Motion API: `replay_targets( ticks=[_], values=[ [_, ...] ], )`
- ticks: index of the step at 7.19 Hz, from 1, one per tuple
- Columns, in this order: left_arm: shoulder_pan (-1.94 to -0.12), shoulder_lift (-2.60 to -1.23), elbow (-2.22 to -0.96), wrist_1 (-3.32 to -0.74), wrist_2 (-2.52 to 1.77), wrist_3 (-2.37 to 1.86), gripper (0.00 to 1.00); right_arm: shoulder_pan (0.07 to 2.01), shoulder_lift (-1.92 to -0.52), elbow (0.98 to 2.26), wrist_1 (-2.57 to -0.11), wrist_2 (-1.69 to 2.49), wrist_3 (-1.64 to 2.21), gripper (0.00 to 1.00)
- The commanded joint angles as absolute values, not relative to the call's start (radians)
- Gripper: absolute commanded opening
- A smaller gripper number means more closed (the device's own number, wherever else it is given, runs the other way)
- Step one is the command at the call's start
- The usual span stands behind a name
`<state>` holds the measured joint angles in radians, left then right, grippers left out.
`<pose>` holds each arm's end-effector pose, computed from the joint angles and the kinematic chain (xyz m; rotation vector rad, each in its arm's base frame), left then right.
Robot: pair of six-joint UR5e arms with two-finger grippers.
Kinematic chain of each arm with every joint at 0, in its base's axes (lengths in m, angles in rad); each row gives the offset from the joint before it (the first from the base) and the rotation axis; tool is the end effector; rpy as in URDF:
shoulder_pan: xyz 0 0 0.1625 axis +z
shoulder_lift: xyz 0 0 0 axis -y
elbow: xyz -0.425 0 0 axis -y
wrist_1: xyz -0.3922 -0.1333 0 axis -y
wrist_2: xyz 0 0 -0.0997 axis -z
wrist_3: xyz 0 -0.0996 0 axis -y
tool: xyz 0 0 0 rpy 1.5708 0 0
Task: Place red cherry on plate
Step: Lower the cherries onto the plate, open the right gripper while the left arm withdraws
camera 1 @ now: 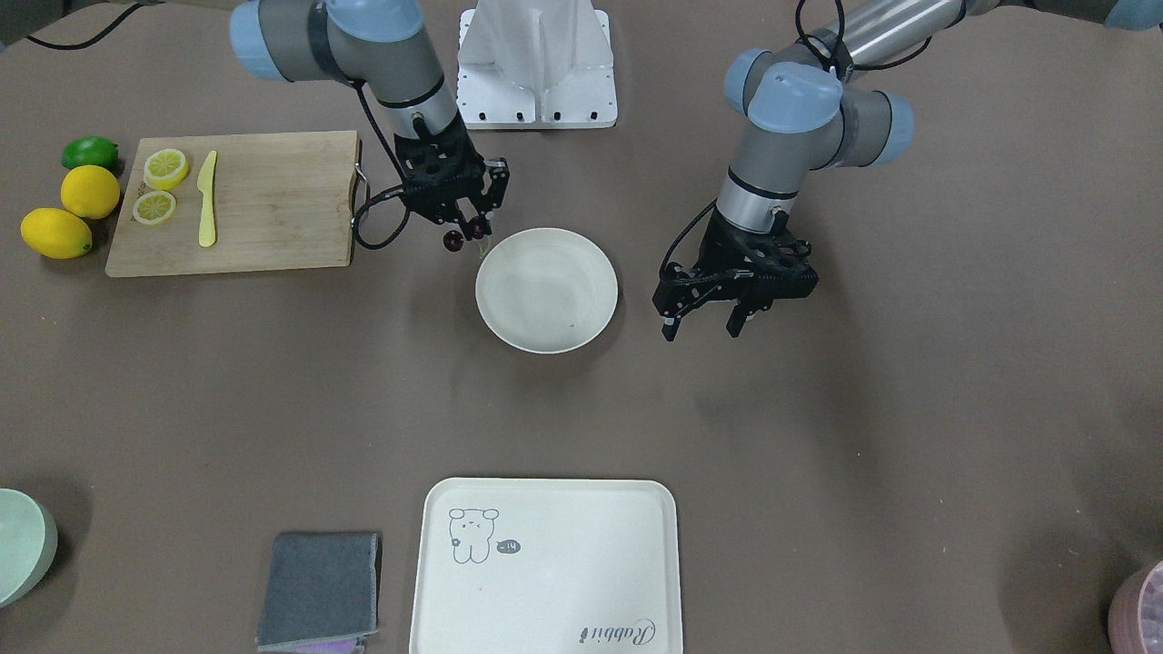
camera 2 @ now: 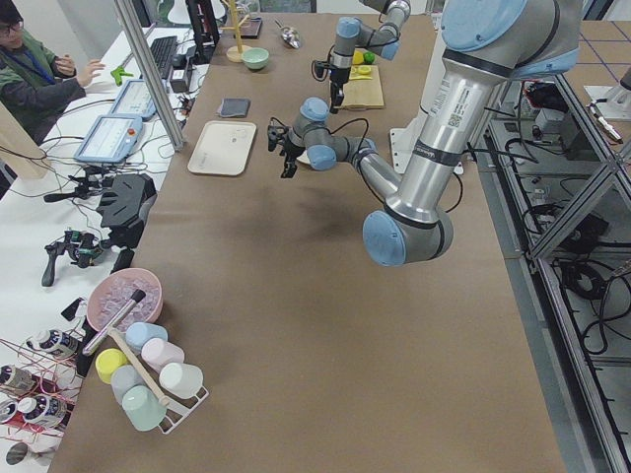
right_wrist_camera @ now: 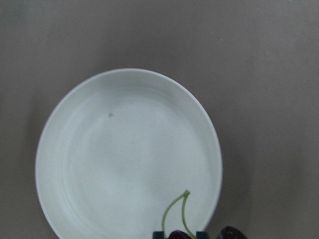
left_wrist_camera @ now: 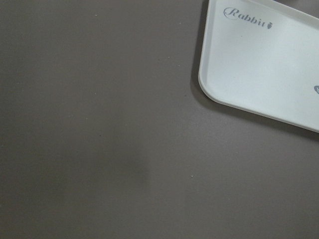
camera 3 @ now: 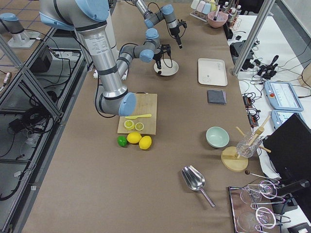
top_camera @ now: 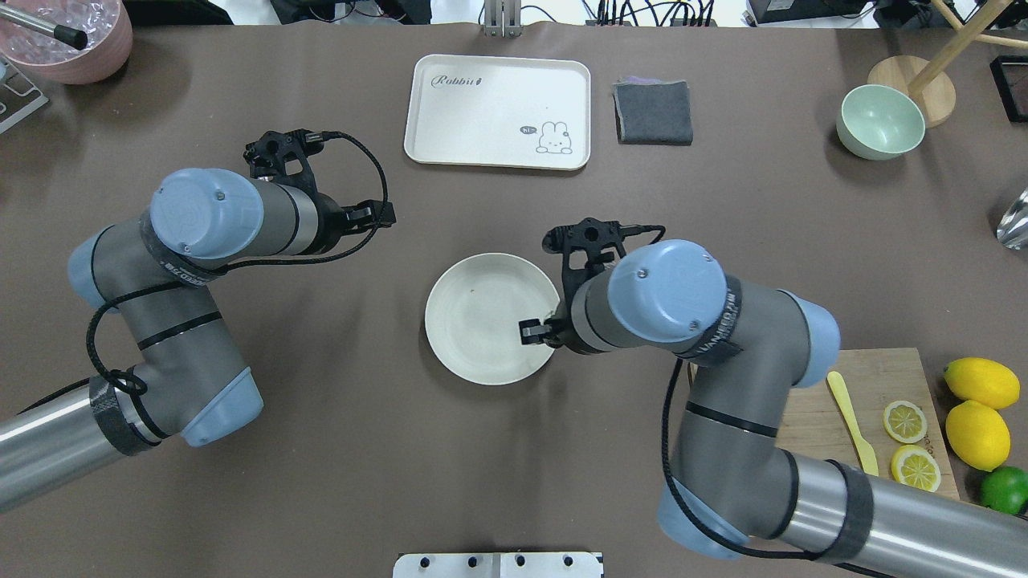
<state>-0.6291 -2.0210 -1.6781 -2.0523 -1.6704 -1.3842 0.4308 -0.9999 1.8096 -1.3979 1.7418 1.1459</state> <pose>0.4560 -0.4844 0.3020 0.3306 0.9944 -0.3498 -0.5303 -0.3718 0.2076 0.2638 -0.9569 -0.0786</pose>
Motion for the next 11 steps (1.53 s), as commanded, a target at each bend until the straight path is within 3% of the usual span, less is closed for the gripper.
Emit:
replay_targets(
  ticks=[1, 4, 6, 9, 10, 11],
  values=[
    [-0.641, -1.976, -1.680, -2.063, -1.675, -1.368, 0.98, 0.431, -0.846, 1.647, -1.390, 1.691, 1.157, 0.00],
    [-0.713, -1.841, -1.741, -2.085, -1.710, -1.102, 0.97, 0.417, -0.808, 1.556, -1.390, 1.664, 1.180, 0.00],
    [-0.858, -1.719, -1.744, -2.161, -1.840, -0.895, 0.98, 0.402, -0.802, 1.508, -1.356, 1.643, 1.180, 0.00],
    [-0.988, -1.704, -1.735, -2.152, -1.991, -0.871, 0.98, 0.393, -0.787, 1.491, -1.336, 1.646, 1.184, 0.00],
    [-0.997, -1.704, -1.723, -2.155, -1.991, -0.870, 0.97, 0.391, -0.782, 1.491, -1.335, 1.644, 1.187, 0.99],
    [-1.008, -1.692, -1.707, -2.163, -1.993, -0.870, 0.98, 0.391, -0.764, 1.493, -1.336, 1.647, 1.240, 1.00]
  ],
)
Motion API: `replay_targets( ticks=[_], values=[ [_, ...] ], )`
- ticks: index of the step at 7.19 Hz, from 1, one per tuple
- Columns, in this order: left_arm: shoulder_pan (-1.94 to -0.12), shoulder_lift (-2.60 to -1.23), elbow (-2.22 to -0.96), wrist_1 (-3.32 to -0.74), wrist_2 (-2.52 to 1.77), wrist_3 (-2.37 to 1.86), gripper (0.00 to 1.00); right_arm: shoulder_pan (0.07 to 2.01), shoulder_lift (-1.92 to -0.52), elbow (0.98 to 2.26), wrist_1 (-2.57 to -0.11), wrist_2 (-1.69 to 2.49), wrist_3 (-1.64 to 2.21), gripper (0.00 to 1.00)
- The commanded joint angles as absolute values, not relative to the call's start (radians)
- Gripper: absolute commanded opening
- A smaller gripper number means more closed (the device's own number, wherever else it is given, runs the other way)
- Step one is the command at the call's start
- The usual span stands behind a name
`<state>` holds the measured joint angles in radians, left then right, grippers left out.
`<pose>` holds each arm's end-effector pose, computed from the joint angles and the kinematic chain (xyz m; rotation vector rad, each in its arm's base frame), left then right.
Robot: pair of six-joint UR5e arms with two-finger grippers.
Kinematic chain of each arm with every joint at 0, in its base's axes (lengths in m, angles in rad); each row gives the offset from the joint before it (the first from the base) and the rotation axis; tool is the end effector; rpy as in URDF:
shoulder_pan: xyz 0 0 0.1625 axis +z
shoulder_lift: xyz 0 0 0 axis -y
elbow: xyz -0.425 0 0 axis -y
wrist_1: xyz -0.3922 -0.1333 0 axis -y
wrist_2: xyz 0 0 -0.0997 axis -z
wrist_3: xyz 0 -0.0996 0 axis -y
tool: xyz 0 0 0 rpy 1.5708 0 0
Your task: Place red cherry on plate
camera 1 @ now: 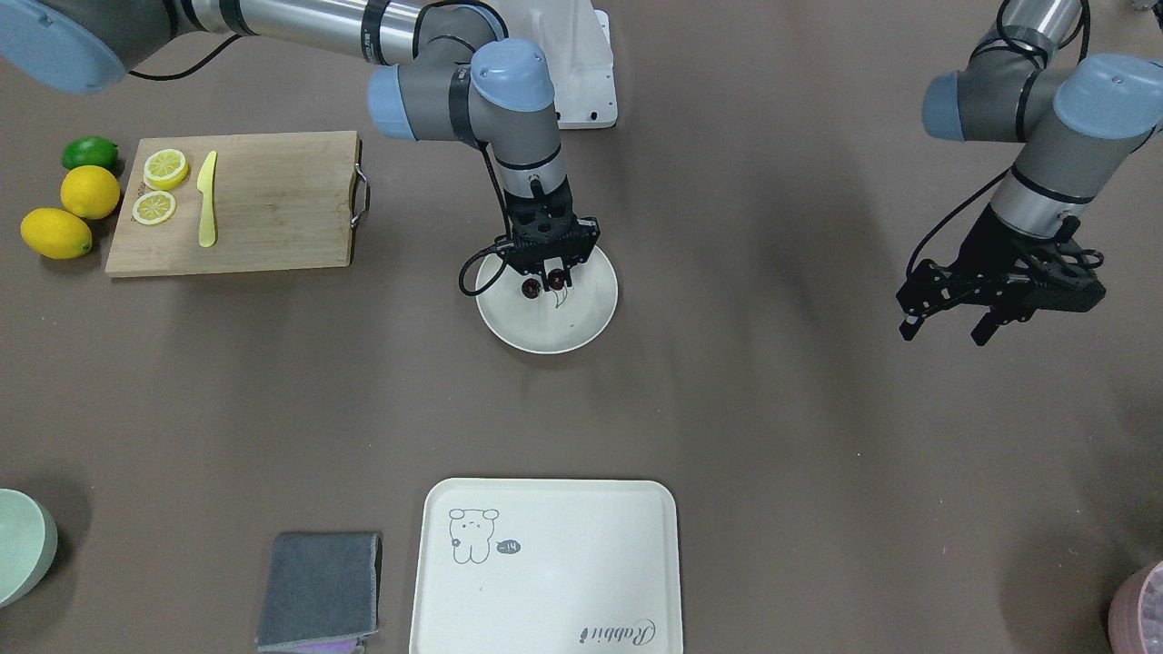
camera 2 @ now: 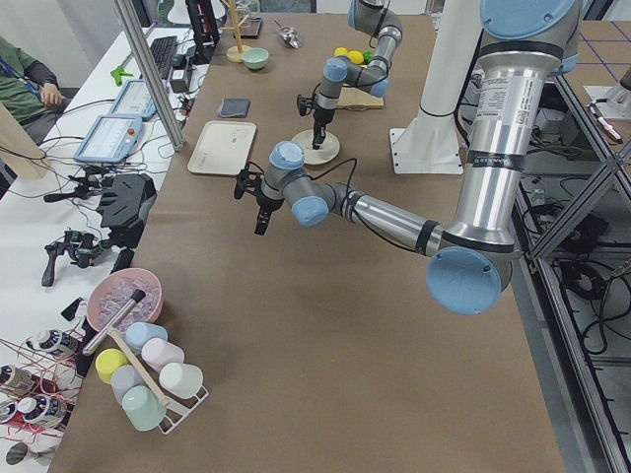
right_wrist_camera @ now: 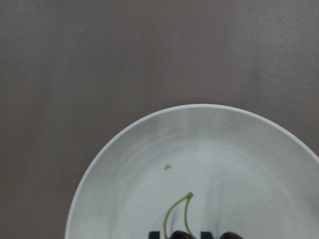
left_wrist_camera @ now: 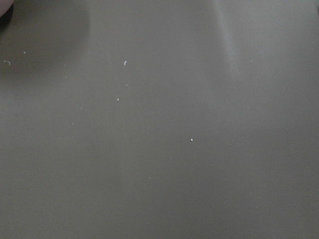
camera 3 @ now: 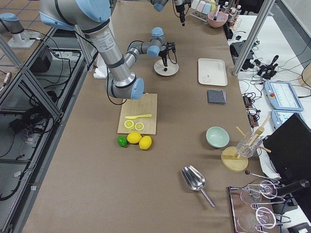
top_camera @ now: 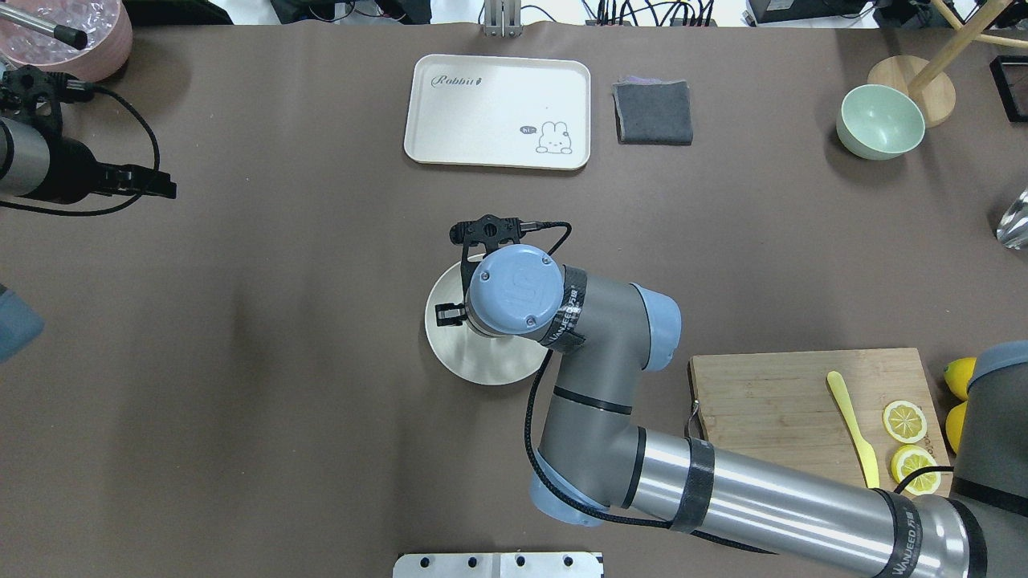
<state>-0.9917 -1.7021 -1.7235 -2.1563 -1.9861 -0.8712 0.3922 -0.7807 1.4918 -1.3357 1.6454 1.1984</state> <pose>0.2319 -0.5247 0.4566 0.3829 0.8581 -0.0898 -0.6338 -0.3984 0.1828 0.2888 -0.9032 -0.0170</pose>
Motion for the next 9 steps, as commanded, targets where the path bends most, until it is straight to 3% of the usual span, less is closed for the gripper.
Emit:
replay_targets(
  ticks=[1, 3, 5, 7, 9],
  values=[
    [-1.025, -1.672, -1.710, -2.164, -1.993, -0.823, 0.98, 0.402, -0.753, 1.500, -1.347, 1.658, 1.244, 1.00],
    [-1.122, -1.609, -1.706, -2.145, -2.057, -0.599, 0.97, 0.515, -0.764, 1.528, -1.365, 1.837, 1.227, 1.00],
    [-1.250, -1.524, -1.706, -2.146, -2.115, -0.439, 0.98, 0.619, -0.832, 1.726, -1.631, 1.963, 1.093, 1.00],
    [-1.354, -1.474, -1.703, -2.135, -2.129, -0.291, 0.98, 0.792, -1.016, 1.915, -1.828, 2.082, 0.848, 1.00],
    [-1.478, -1.480, -1.701, -2.003, -2.272, -0.151, 0.97, 1.004, -1.295, 1.986, -1.824, 2.198, 0.491, 1.00]
  ],
)
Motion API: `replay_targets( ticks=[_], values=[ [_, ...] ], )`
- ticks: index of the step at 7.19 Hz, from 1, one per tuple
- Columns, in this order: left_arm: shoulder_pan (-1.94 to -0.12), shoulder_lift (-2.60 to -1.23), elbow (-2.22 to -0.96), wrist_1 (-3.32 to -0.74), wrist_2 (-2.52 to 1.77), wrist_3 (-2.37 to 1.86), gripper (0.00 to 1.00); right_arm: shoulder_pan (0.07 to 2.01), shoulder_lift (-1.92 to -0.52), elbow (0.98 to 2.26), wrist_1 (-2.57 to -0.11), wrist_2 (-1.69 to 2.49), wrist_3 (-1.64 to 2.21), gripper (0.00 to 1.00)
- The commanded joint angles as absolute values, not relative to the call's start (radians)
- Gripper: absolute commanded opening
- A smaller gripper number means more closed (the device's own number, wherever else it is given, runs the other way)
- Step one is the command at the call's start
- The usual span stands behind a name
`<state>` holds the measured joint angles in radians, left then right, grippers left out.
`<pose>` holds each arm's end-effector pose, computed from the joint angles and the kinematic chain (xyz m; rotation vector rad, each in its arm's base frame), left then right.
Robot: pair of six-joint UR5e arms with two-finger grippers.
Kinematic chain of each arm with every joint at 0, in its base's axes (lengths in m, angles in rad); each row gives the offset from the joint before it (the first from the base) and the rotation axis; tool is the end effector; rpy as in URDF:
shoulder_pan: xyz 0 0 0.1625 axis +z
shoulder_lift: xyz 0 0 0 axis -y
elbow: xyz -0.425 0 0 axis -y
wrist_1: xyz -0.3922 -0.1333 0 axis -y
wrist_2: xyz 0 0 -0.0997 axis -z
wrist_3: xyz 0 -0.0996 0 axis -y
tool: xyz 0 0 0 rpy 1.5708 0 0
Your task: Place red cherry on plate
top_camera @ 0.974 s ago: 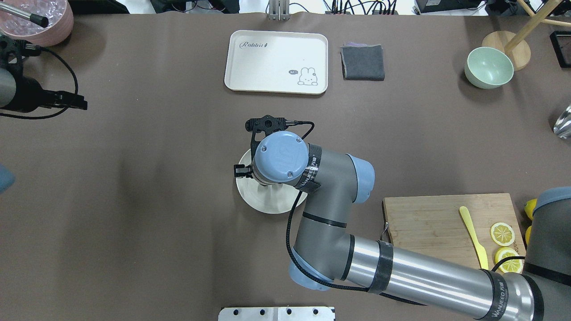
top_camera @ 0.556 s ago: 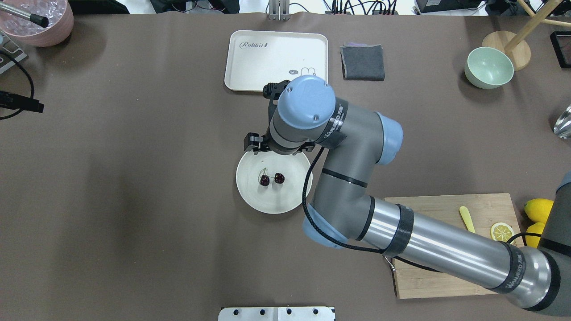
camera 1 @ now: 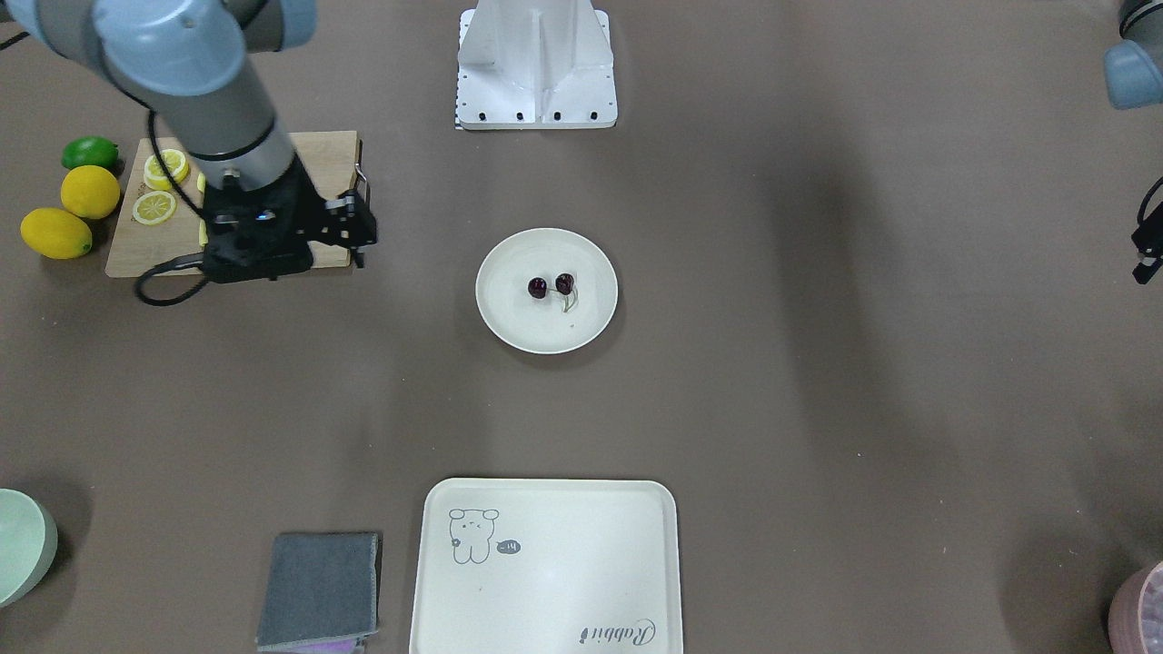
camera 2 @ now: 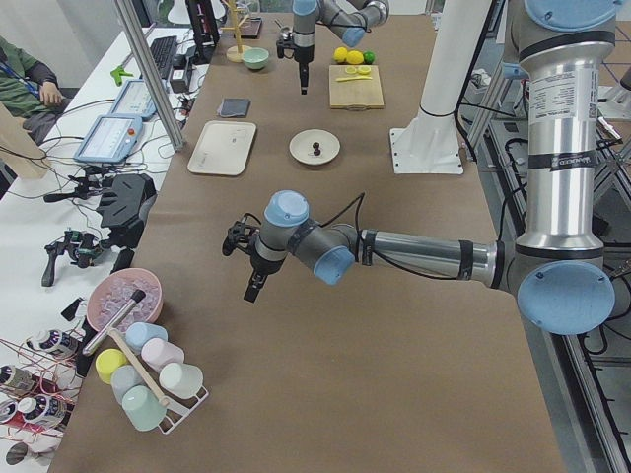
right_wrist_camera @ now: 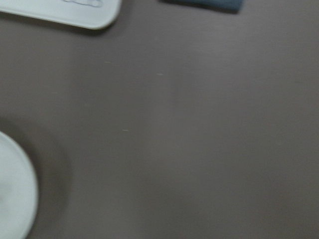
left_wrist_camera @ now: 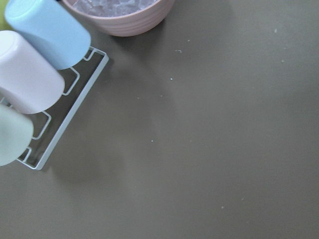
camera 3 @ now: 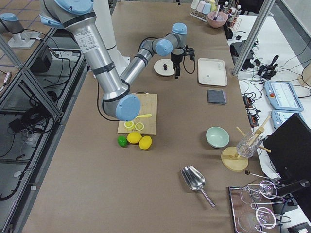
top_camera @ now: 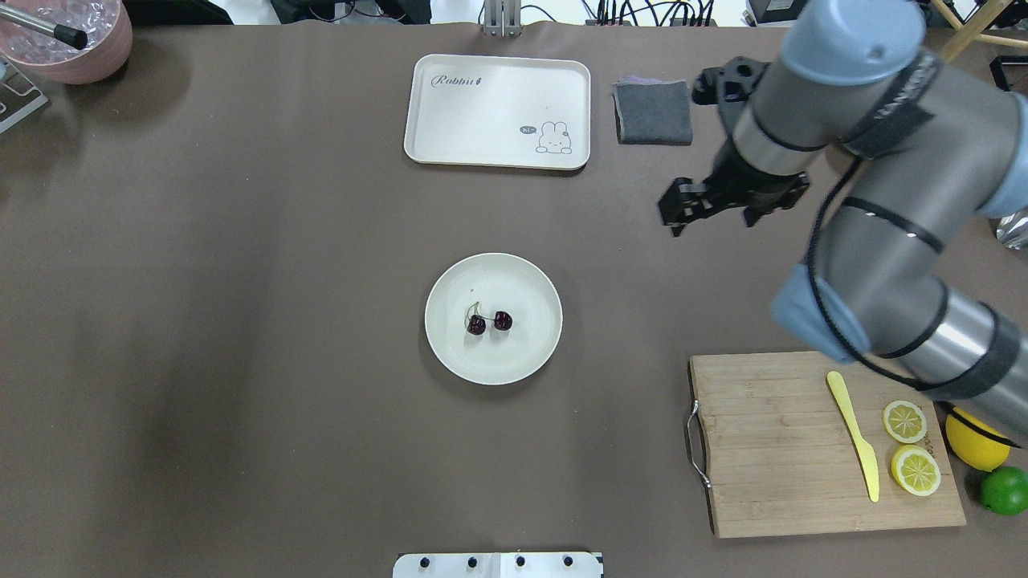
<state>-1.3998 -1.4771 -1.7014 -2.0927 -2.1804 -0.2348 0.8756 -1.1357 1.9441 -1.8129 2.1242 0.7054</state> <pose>0.0065 -0.4860 0.5875 0.4102 0.6898 0.1099 -0.3091 -0.4970 0.2823 0.0748 -0.7671 -0.1470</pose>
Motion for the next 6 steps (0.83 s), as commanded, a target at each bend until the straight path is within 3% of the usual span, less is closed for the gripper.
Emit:
replay_targets(
  ticks=[1, 6],
  values=[
    [-1.508, -1.486, -1.704, -1.950, -2.287, -0.097, 0.98, 1.106, -1.384, 1.976, -1.824, 2.209, 0.342, 1.00],
    [-1.540, -1.488, -1.743, -1.769, -2.373, -0.094, 0.98, 1.552, -1.615, 1.783, -1.818, 2.269, -0.209, 1.00]
  ],
)
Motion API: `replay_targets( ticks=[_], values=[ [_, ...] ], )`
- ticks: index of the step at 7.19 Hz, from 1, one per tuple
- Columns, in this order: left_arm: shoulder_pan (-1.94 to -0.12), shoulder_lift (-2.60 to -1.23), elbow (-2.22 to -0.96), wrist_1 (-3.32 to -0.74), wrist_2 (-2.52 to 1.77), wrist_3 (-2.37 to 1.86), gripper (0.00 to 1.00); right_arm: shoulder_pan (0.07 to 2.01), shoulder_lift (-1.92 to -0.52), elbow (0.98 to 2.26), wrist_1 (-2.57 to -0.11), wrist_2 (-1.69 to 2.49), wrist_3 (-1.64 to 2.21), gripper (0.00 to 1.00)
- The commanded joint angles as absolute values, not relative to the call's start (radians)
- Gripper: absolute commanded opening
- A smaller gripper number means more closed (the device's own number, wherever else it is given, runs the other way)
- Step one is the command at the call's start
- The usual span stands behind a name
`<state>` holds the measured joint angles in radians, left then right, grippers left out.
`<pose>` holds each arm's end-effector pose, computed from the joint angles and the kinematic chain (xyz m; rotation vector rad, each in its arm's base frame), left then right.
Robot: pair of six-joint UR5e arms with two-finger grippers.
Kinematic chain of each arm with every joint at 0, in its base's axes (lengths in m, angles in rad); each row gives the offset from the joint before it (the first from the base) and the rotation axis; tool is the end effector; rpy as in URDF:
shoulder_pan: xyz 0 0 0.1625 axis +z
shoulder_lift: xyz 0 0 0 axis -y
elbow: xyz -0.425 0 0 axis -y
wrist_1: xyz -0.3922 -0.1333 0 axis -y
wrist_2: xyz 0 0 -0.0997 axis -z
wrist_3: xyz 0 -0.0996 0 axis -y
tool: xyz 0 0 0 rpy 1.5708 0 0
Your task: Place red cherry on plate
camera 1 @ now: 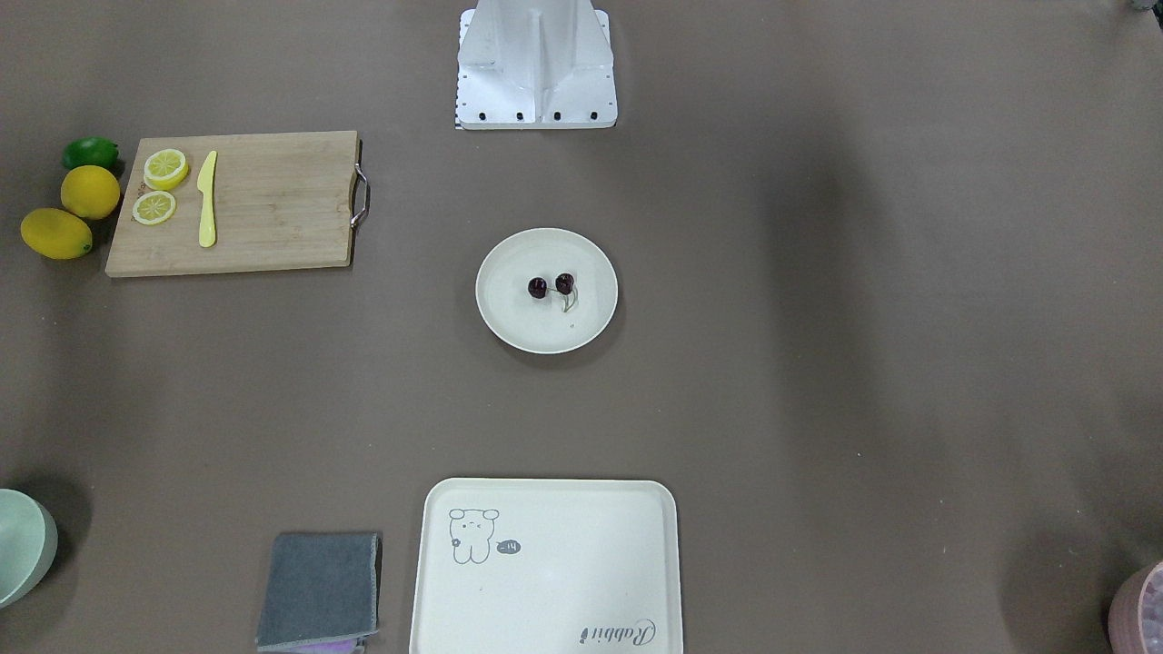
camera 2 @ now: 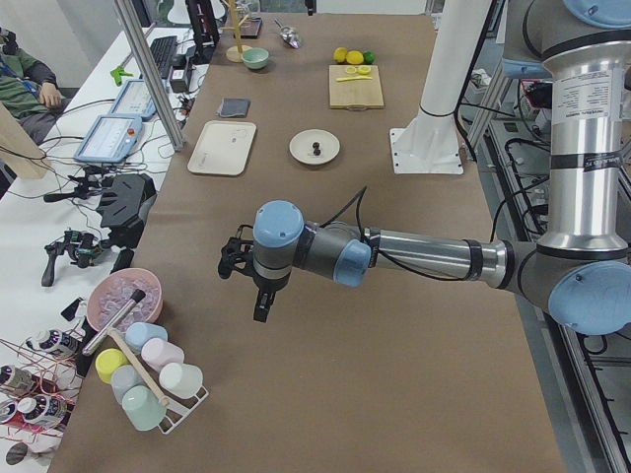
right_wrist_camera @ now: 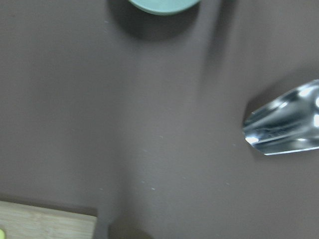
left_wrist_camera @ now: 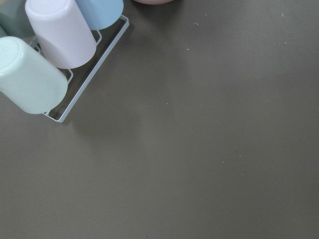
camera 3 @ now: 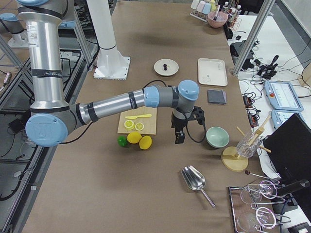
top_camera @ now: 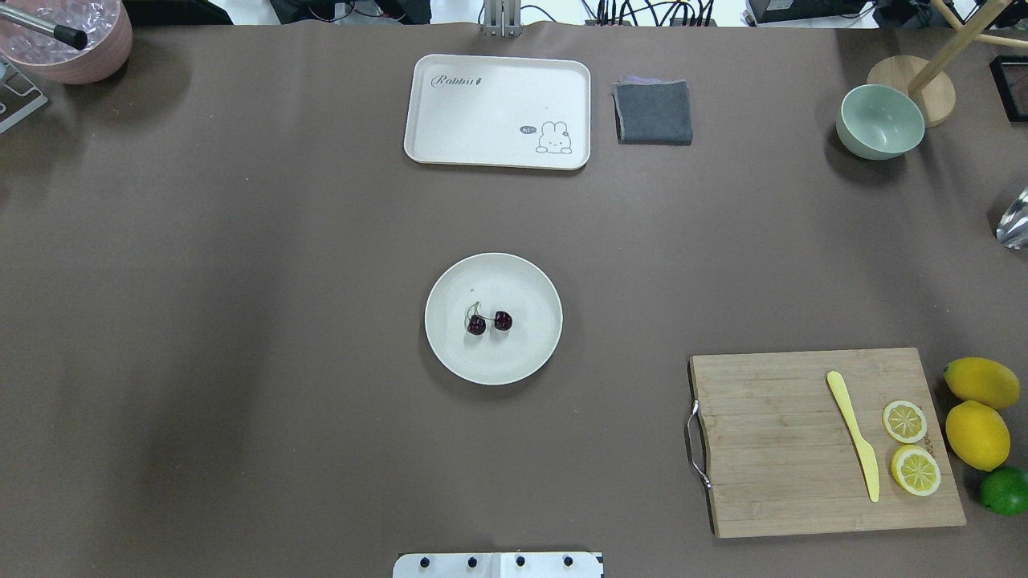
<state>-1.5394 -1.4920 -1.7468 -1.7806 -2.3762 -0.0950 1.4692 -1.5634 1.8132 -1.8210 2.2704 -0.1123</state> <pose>-0.0466 -0.4745 0.5838 0.2390 0.8152 0.0639 0.0198 -0.4874 0.5668 0.0034 -0.7009 -0.2049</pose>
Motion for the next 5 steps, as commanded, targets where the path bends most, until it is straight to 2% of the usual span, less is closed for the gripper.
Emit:
replay_targets(
  ticks=[1, 5],
  values=[
    [-1.540, -1.480, -1.738, -1.775, -2.373, -0.094, 0.97, 1.613, -1.626, 1.738, -1.816, 2.269, -0.318, 1.00],
    [-1.540, -1.486, -1.724, -1.773, -2.378, -0.095, 0.98, 1.644, -1.677, 1.674, -1.701, 2.301, -0.339, 1.00]
  ],
)
